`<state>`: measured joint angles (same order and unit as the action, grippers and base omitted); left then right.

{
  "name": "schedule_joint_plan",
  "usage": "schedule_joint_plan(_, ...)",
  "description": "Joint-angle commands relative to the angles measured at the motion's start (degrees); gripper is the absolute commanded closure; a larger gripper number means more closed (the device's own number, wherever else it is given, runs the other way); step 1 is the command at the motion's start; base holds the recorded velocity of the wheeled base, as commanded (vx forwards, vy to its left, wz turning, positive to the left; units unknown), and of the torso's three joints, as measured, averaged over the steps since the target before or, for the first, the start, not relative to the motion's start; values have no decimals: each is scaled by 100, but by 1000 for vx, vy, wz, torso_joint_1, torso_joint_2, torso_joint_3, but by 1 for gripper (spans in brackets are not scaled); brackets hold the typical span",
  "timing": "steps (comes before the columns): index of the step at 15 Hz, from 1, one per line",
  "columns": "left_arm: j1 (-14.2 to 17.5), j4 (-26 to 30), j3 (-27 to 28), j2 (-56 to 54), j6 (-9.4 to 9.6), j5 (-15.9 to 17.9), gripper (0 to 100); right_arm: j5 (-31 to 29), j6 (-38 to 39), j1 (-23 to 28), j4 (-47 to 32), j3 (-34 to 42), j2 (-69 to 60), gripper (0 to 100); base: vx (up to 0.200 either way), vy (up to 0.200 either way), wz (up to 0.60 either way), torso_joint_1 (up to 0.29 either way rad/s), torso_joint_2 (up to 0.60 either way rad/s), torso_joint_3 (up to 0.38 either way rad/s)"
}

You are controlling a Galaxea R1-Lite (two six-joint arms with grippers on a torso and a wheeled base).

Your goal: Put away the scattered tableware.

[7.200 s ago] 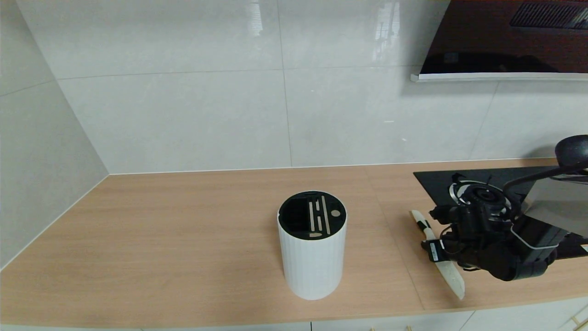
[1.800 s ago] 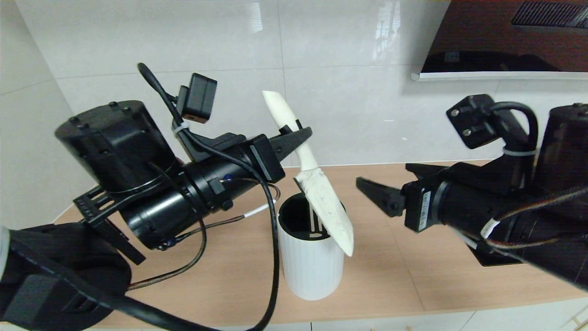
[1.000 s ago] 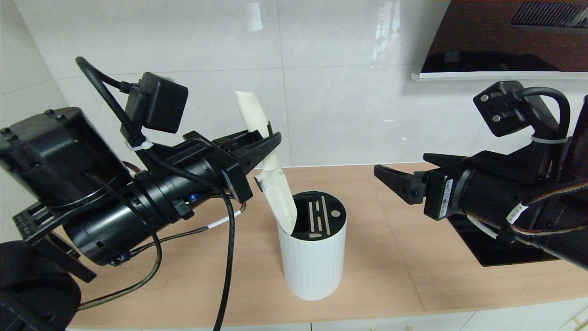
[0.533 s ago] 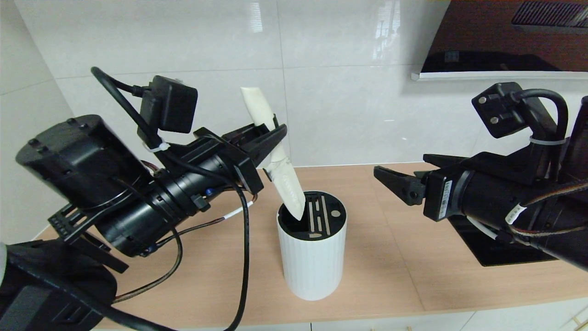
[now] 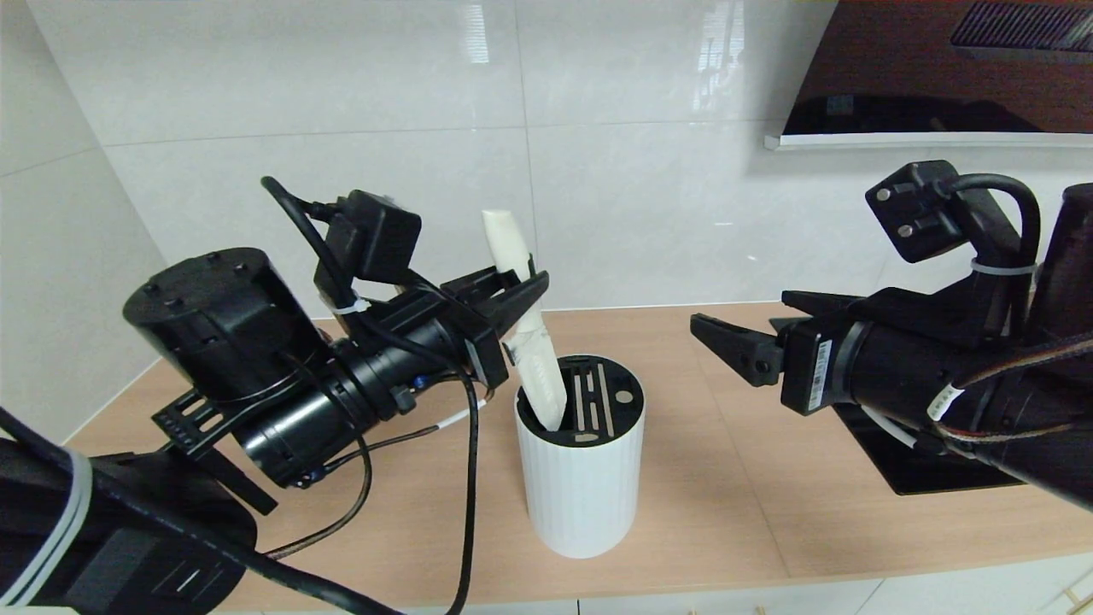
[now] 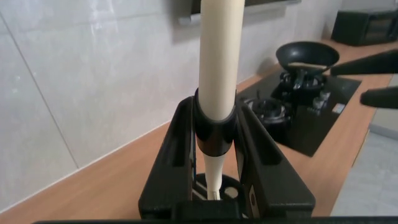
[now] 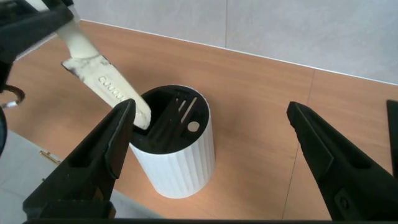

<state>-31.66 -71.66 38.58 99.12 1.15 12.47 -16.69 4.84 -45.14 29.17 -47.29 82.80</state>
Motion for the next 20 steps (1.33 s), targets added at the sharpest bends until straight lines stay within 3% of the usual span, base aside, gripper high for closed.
schedule_joint_plan(1, 2, -6, -53, 186, 26, -8, 100, -1, -1, -3, 1, 0, 52, 0, 0, 0, 0, 0, 0, 0)
schedule_joint_plan(7, 2, -639, -88, 767, 26, -17, 100, -10, -9, 5, 1, 0, 52, 0, 0, 0, 0, 0, 0, 0)
schedule_joint_plan(16, -165, -657, -237, 1153, 44, -140, 100, -10, -9, 5, 1, 0, 52, 0, 0, 0, 0, 0, 0, 0)
schedule_joint_plan(18, -174, -657, -343, 1188, 184, -201, 100, -10, -9, 5, 1, 9, 70, 0, 0, 0, 0, 0, 0, 0)
schedule_joint_plan(20, -174, -657, -360, 1259, 193, -228, 100, -19, -9, 5, 1, 9, 96, 0, 0, 0, 0, 0, 0, 0)
